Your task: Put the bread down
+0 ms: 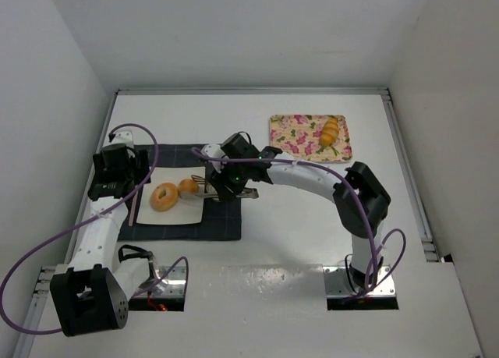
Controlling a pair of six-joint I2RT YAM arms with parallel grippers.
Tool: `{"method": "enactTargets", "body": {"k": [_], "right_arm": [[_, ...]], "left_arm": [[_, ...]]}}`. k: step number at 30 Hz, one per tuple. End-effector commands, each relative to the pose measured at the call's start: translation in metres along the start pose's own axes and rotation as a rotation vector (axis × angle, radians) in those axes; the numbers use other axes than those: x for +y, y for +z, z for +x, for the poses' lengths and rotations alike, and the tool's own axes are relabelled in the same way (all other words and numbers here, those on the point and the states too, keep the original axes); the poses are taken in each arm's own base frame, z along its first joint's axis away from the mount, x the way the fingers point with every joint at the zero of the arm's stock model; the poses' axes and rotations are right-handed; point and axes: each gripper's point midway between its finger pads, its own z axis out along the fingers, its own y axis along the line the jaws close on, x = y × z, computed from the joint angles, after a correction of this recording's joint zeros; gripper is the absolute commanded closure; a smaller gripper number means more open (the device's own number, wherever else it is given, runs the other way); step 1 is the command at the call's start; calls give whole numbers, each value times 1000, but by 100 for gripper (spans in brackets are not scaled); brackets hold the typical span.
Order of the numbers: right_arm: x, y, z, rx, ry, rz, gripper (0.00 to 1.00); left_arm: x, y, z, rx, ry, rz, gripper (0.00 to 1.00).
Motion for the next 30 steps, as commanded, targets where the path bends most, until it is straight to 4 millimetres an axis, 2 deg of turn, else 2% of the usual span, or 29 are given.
{"method": "enactTargets", "body": {"k": [1, 6, 8, 9, 10, 11, 12, 13, 14, 15, 16, 18, 19, 20, 21, 22, 24, 26, 27, 29, 30], "right_arm": [[3, -26, -47, -126, -42, 11, 44], [-10, -48, -67, -198, -27, 78, 42], [-20, -66, -76, -244, 11, 116, 42], [-29, -72, -78, -266, 51, 150, 42], [-47, -83, -73, -280, 122, 200, 42], [-57, -96, -75, -306, 154, 235, 43], [-63, -99, -70, -318, 247, 251, 43], [-90, -116, -62, -341, 311, 321, 43], [-96, -128, -60, -367, 363, 346, 44], [-111, -135, -47, -363, 423, 387, 44], [-132, -160, -36, -385, 465, 512, 44], [-155, -175, -3, -346, 563, 629, 44], [-166, -201, 16, -333, 608, 757, 44], [-180, -207, 49, -286, 669, 822, 44], [-186, -213, 63, -276, 712, 874, 44], [-193, -227, 92, -255, 762, 949, 44], [-198, -238, 108, -254, 793, 1004, 44], [-206, -241, 131, -224, 832, 1051, 44], [-209, -240, 136, -210, 841, 1057, 44], [-216, -243, 146, -191, 869, 1095, 44], [-220, -240, 151, -177, 880, 1100, 43]], "left_arm": [[-3, -2, -5, -33, -2, 12, 0], [-3, -2, -5, -33, -2, 12, 0], [-2, -2, -5, -33, 7, 12, 0], [-2, -2, -5, -33, 7, 12, 0], [-2, -2, -5, -33, 7, 12, 0], [-2, -2, -5, -33, 7, 12, 0], [-4, -2, -5, -34, 7, 22, 0], [-4, -2, -5, -34, 7, 22, 0], [-4, -2, -5, -34, 7, 22, 0], [-4, -2, -5, -34, 7, 22, 0], [-4, -2, -7, -43, 5, 22, 0], [-5, -2, -8, -44, 14, 30, 0], [-5, -2, -8, -44, 14, 30, 0], [-5, -2, -8, -44, 14, 30, 0], [-5, -2, -8, -44, 14, 30, 0], [-8, 0, -6, -36, 17, 40, 0], [-11, 0, -6, -39, 28, 60, 0], [-14, 0, -6, -41, 40, 80, 0], [-15, 0, -9, -53, 61, 95, 0], [-28, -3, -16, -81, 108, 181, 0], [-41, -6, -27, -116, 206, 244, 0]]}}
